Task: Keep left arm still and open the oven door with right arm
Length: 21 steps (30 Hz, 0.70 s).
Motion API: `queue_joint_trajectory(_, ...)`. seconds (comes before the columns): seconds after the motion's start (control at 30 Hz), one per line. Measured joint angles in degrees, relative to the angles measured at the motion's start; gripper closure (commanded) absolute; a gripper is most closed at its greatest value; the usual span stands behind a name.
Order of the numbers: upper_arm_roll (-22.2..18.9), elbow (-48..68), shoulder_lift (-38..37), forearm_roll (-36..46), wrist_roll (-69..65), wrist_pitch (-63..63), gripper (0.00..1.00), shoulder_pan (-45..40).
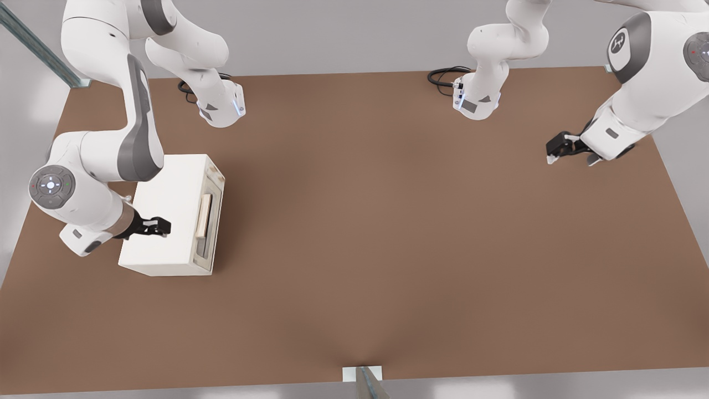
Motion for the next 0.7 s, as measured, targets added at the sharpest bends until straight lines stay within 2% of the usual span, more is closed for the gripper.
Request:
queue_joint_trajectory(0.1, 1.5, -2.7, 0.3, -4.9, 0.6, 0.1, 0.0, 3.3)
queue_joint_trajectory(0.2, 3.2, -2.8, 4.2, -15.0, 2.3, -4.1, 0.0, 13.4)
queue_joint_trajectory(0.23, 3.4, -2.4, 6.2, -18.3, 3.4, -6.3, 0.09, 17.1)
queue_joint_trajectory(0.27, 3.4, -2.2, 8.2, -21.4, 4.9, -8.7, 0.3, 20.4)
queue_joint_trajectory(0.3, 3.4, -2.4, 9.4, -23.7, 6.5, -10.8, 0.67, 22.0)
queue_joint_trajectory(0.33, 3.2, -2.6, 10.3, -25.8, 8.1, -12.9, 0.69, 22.8)
queue_joint_trajectory(0.37, 3.1, -2.8, 11.3, -27.9, 9.9, -15.0, 0.76, 23.2)
queue_joint_trajectory(0.5, 2.9, -4.1, 13.3, -34.9, 17.3, -22.0, 0.79, 23.6)
queue_joint_trajectory(0.7, 2.9, -3.9, 17.0, -38.6, 29.8, -27.0, 0.79, 24.4)
